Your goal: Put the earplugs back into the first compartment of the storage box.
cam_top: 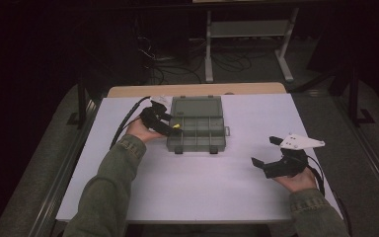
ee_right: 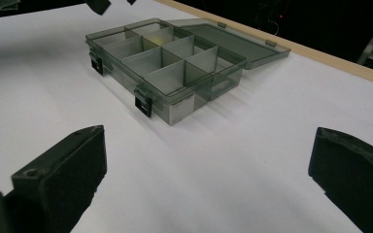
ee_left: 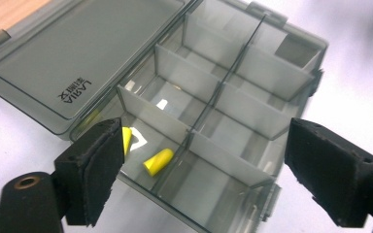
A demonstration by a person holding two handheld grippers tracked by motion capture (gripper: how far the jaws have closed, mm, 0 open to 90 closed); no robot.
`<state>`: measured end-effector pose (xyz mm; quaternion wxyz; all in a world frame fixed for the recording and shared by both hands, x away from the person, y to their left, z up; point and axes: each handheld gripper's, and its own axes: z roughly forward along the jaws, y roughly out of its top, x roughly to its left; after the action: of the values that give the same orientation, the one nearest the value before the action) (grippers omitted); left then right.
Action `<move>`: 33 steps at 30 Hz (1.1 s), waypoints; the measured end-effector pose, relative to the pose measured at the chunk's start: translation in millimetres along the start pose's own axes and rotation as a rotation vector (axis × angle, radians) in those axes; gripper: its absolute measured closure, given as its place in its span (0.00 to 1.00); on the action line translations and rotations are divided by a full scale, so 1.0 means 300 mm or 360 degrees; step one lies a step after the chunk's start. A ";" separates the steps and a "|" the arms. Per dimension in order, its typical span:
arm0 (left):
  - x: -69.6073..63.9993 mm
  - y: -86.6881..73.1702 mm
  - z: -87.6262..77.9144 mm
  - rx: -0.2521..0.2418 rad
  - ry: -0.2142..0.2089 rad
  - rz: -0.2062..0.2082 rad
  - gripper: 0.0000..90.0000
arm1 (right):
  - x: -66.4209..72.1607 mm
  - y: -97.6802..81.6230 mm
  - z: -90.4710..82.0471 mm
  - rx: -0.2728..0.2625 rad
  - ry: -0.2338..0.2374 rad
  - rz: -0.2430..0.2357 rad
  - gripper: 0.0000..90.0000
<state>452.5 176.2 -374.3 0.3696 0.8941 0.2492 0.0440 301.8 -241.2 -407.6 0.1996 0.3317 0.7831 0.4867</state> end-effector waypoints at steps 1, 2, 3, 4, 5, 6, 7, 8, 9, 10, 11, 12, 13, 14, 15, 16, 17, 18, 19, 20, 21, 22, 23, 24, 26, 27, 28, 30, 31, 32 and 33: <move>-0.004 -0.001 -0.008 -0.0013 0.0000 0.0002 0.15 | 0.000 0.000 0.000 0.0001 0.0000 0.0001 0.00; -0.009 -0.003 -0.016 -0.0023 0.0008 0.0008 0.14 | 0.000 0.000 0.000 0.0000 0.0000 0.0001 0.00; -0.015 -0.005 -0.023 -0.0031 0.0014 0.0010 0.12 | 0.000 0.000 0.000 0.0000 0.0000 0.0002 0.00; -0.020 -0.007 -0.030 -0.0037 0.0017 0.0018 0.10 | 0.000 0.000 0.000 0.0000 -0.0001 0.0001 0.00; -0.025 -0.010 -0.036 -0.0045 0.0023 0.0018 0.08 | 0.001 0.000 -0.001 0.0000 -0.0001 0.0002 0.00; -0.030 -0.013 -0.043 -0.0049 0.0029 0.0023 0.05 | 0.001 0.000 0.000 -0.0002 -0.0001 0.0000 0.00; -0.034 -0.017 -0.049 -0.0056 0.0041 0.0020 0.02 | 0.001 0.001 0.000 -0.0001 -0.0001 0.0000 0.00; -0.038 -0.022 -0.056 -0.0059 0.0056 0.0026 0.00 | 0.001 0.000 0.000 0.0000 -0.0001 0.0000 0.00; -0.042 -0.028 -0.065 -0.0070 0.0065 0.0025 0.00 | 0.001 0.000 0.000 0.0002 -0.0001 -0.0001 0.00; -0.044 -0.035 -0.073 -0.0086 0.0072 0.0025 0.00 | 0.002 0.000 0.001 0.0003 0.0001 0.0000 0.00; -0.046 -0.042 -0.082 -0.0103 0.0075 0.0022 0.00 | 0.002 0.000 0.001 0.0004 0.0001 0.0000 0.00; -0.048 -0.050 -0.092 -0.0121 0.0083 0.0020 0.00 | 0.002 0.000 0.000 0.0004 0.0001 0.0000 0.00; -0.051 -0.059 -0.101 -0.0134 0.0091 0.0014 0.00 | 0.002 0.000 0.000 0.0002 0.0000 -0.0001 0.00; -0.054 -0.068 -0.111 -0.0149 0.0102 0.0015 0.00 | 0.002 0.000 0.000 0.0000 0.0001 0.0000 0.00; -0.056 -0.077 -0.121 -0.0163 0.0110 0.0009 0.00 | 0.002 0.000 -0.001 -0.0001 -0.0001 0.0003 0.00; -0.058 -0.087 -0.132 -0.0181 0.0118 0.0008 0.00 | 0.002 0.000 -0.001 -0.0001 -0.0001 0.0004 0.00; -0.061 -0.097 -0.142 -0.0198 0.0122 0.0004 0.00 | 0.001 0.000 -0.001 -0.0001 0.0000 0.0005 0.00; -0.063 -0.108 -0.152 -0.0216 0.0127 0.0000 0.00 | 0.002 0.000 -0.001 0.0000 0.0001 0.0006 0.00; -0.066 -0.119 -0.161 -0.0232 0.0133 -0.0008 0.00 | 0.002 0.000 -0.001 0.0000 0.0000 0.0005 0.00; -0.069 -0.131 -0.169 -0.0248 0.0139 -0.0012 0.00 | 0.002 0.000 -0.001 0.0000 0.0002 0.0004 0.00; -0.073 -0.143 -0.178 -0.0263 0.0149 -0.0017 0.00 | 0.002 0.000 -0.001 -0.0001 0.0002 0.0005 0.00; -0.076 -0.156 -0.186 -0.0277 0.0159 -0.0018 0.00 | 0.003 0.000 -0.001 -0.0001 0.0001 0.0005 0.00; -0.081 -0.168 -0.194 -0.0291 0.0169 -0.0025 0.00 | 0.003 0.000 -0.002 -0.0002 0.0002 0.0006 0.00; -0.085 -0.181 -0.203 -0.0303 0.0178 -0.0021 0.00 | 0.003 0.000 -0.003 -0.0004 0.0003 0.0005 0.00; -0.094 -0.204 -0.220 -0.0331 0.0193 -0.0028 0.00 | 0.002 0.000 -0.005 -0.0008 0.0003 0.0008 0.00; -0.098 -0.215 -0.229 -0.0340 0.0199 -0.0026 0.00 | 0.002 0.000 -0.005 -0.0011 0.0003 0.0012 0.00; -0.102 -0.225 -0.235 -0.0343 0.0207 -0.0026 0.00 | 0.001 0.000 -0.006 -0.0013 0.0003 0.0015 0.00; -0.111 -0.245 -0.246 -0.0354 0.0222 -0.0026 0.00 | 0.001 -0.001 -0.007 -0.0015 0.0003 0.0023 0.00; -0.115 -0.256 -0.251 -0.0364 0.0228 -0.0029 0.00 | 0.001 -0.001 -0.008 -0.0015 0.0003 0.0025 0.00; -0.119 -0.267 -0.257 -0.0375 0.0239 -0.0031 0.00 | 0.001 -0.001 -0.009 -0.0017 0.0004 0.0024 0.00; -0.122 -0.278 -0.263 -0.0387 0.0245 -0.0036 0.00 | 0.002 -0.001 -0.009 -0.0018 0.0004 0.0027 0.00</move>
<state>365.4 259.3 -370.4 0.4555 0.8337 0.2799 0.1383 299.7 -242.7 -406.5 0.1965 0.3365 0.7777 0.4932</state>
